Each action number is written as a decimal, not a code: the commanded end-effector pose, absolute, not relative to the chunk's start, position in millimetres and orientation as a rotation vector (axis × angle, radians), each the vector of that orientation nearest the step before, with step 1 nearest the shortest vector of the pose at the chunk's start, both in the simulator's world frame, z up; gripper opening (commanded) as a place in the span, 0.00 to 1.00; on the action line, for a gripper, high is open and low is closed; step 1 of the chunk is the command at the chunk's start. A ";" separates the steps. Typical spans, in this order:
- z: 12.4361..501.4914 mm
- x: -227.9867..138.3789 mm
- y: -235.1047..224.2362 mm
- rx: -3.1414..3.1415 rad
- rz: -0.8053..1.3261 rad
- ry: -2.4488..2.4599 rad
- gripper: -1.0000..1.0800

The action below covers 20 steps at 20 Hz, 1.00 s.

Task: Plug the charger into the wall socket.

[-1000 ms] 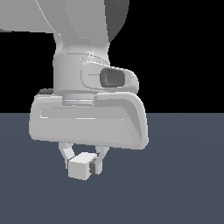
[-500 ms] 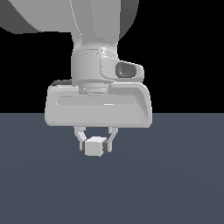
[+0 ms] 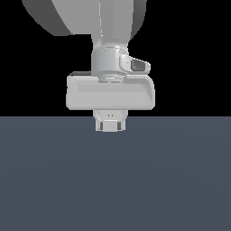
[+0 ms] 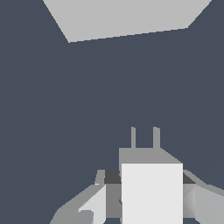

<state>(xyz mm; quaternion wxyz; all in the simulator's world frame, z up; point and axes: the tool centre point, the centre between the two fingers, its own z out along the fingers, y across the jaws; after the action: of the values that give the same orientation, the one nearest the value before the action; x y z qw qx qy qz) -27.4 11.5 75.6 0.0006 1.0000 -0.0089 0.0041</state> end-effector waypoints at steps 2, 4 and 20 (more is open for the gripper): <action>86.5 -10.1 9.0 3.140 0.012 0.056 0.00; 91.1 -2.6 8.4 3.140 0.012 0.091 0.00; 100.0 14.1 8.4 3.138 0.011 0.163 0.00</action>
<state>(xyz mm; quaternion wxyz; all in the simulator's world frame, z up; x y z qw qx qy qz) 13.6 8.4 99.9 -0.0002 0.9987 0.0517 0.0035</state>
